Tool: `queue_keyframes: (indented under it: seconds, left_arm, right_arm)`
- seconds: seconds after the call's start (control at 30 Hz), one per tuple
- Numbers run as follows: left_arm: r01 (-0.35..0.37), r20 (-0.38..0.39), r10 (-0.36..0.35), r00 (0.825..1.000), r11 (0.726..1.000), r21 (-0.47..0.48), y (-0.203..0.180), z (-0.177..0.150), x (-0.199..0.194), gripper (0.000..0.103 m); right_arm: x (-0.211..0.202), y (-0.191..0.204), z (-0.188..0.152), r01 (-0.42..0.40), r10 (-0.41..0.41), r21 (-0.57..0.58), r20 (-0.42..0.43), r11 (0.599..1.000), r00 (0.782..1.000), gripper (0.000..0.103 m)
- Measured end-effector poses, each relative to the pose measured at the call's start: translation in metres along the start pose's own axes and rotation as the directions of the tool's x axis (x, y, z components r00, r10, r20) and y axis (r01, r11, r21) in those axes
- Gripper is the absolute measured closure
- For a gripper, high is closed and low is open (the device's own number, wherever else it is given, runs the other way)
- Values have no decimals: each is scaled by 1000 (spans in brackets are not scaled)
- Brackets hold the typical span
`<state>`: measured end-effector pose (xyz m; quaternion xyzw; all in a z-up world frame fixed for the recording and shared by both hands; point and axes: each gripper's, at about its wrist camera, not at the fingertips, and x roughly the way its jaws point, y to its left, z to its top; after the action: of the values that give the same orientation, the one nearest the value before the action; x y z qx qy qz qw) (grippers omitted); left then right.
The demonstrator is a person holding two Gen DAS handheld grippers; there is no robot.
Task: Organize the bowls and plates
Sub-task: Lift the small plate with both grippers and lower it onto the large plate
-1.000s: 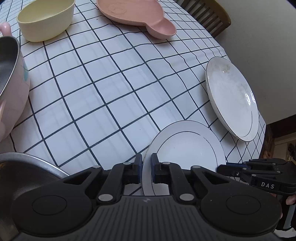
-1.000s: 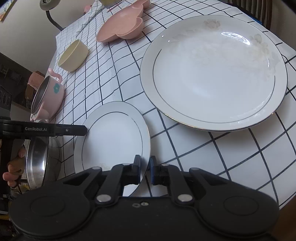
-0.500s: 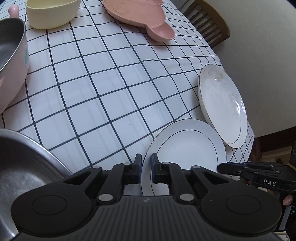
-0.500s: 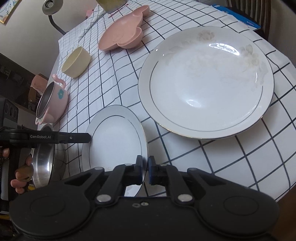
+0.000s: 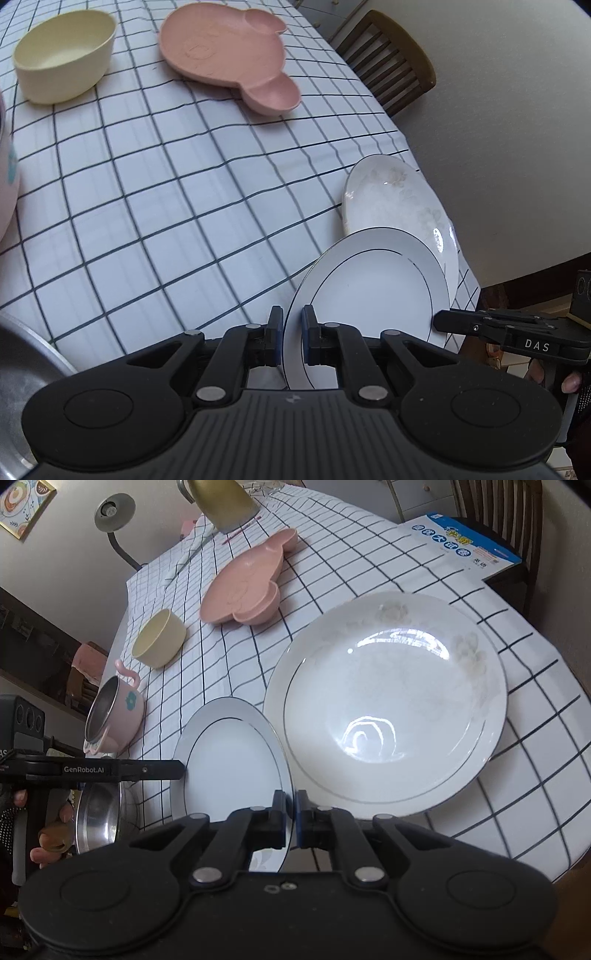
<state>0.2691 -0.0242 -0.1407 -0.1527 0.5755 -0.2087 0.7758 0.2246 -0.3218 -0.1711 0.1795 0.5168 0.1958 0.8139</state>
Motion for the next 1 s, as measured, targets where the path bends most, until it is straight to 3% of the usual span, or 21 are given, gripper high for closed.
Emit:
queue_keyframes:
  seconds: [0.57,1.0]
  left_arm:
    - [-26,19,24,1000,994,104,-81,65,43,94]
    - [-61,-14,63,998,994,95,-94,79,86,94]
  right_arm:
    - [-41,-67,48,-5,2,37,83,999,997,98]
    - [-26,-111,60,-4,0,67,48,998,999,97]
